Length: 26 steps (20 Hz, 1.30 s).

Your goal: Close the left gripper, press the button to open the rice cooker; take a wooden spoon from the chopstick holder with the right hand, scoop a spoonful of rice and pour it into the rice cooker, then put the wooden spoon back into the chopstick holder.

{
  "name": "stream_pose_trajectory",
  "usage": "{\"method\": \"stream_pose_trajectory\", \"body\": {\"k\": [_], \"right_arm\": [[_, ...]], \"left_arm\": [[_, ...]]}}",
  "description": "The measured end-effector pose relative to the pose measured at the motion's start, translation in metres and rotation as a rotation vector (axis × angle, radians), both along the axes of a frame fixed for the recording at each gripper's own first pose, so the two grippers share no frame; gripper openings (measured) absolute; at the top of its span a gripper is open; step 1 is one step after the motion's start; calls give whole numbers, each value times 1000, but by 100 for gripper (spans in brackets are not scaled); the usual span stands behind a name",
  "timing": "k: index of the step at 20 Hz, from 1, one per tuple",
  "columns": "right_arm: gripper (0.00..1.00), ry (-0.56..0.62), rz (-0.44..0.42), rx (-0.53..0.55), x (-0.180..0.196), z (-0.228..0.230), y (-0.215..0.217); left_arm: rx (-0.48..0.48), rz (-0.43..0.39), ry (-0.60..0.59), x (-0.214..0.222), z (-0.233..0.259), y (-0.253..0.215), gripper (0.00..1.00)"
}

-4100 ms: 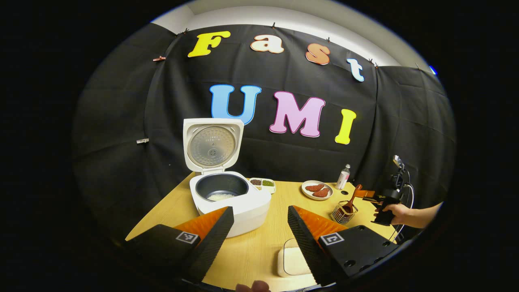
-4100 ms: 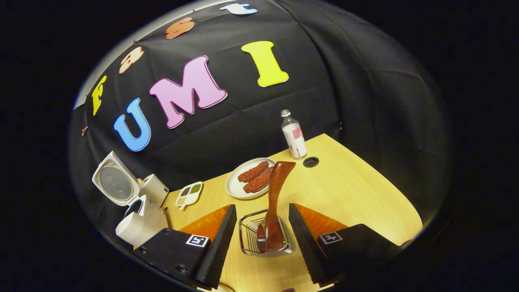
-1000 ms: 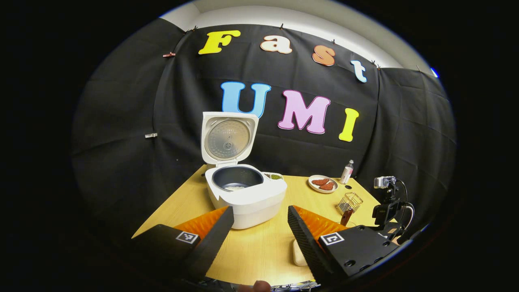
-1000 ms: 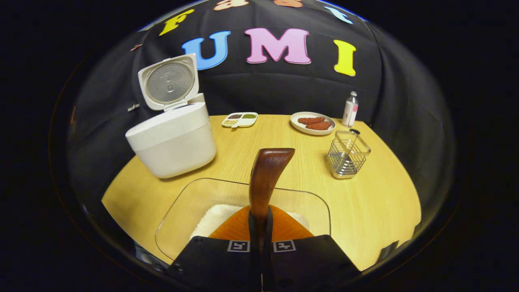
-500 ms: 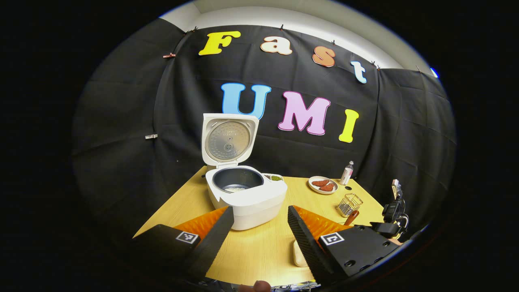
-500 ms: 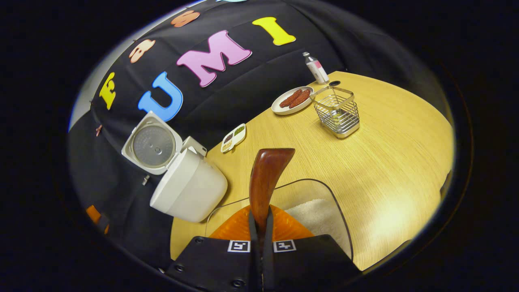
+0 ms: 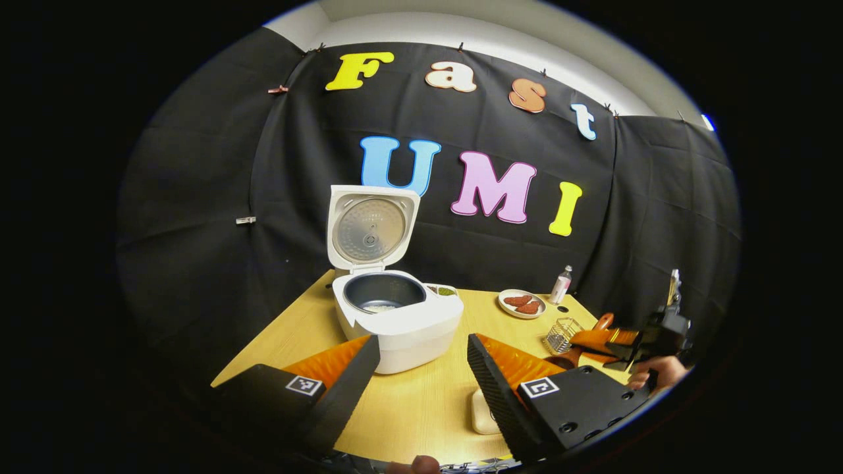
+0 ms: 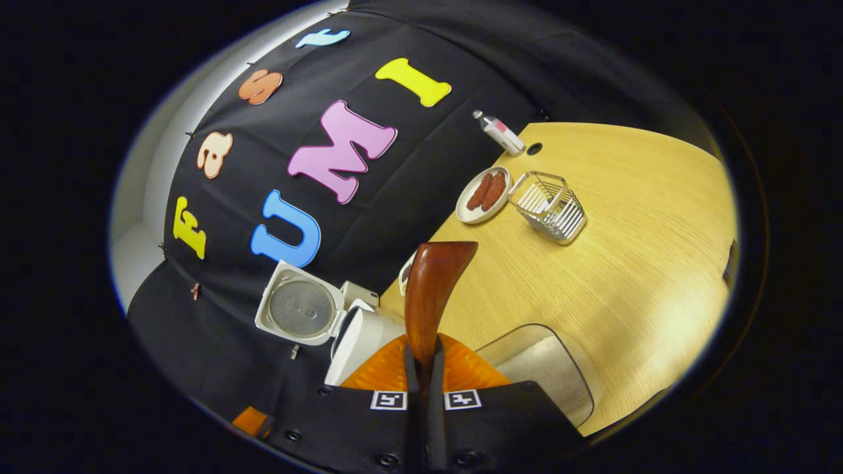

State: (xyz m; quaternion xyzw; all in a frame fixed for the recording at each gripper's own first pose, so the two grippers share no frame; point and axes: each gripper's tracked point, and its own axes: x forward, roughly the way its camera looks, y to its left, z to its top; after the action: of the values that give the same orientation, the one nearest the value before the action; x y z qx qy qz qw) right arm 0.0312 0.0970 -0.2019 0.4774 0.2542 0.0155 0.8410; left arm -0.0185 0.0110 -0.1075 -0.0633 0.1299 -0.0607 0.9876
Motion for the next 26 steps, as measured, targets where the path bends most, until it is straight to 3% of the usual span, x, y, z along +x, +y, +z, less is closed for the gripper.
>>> {"method": "stream_pose_trajectory", "body": {"k": [7, 11, 16, 26], "right_arm": [[6, -171, 12, 65, 81, 126, 59], [6, -210, 51, 61, 124, 158, 104], [6, -225, 101, 44, 167, 158, 159], [6, -292, 237, -320, 246, 114, 252]], "left_arm": [[-23, 2, -1, 0, -2, 2, 93], [-27, 17, 1, 1, -8, 8, 93], [-17, 26, -5, 3, -9, 22, 93], [-48, 52, 30, 20, -24, 46, 93]]}}
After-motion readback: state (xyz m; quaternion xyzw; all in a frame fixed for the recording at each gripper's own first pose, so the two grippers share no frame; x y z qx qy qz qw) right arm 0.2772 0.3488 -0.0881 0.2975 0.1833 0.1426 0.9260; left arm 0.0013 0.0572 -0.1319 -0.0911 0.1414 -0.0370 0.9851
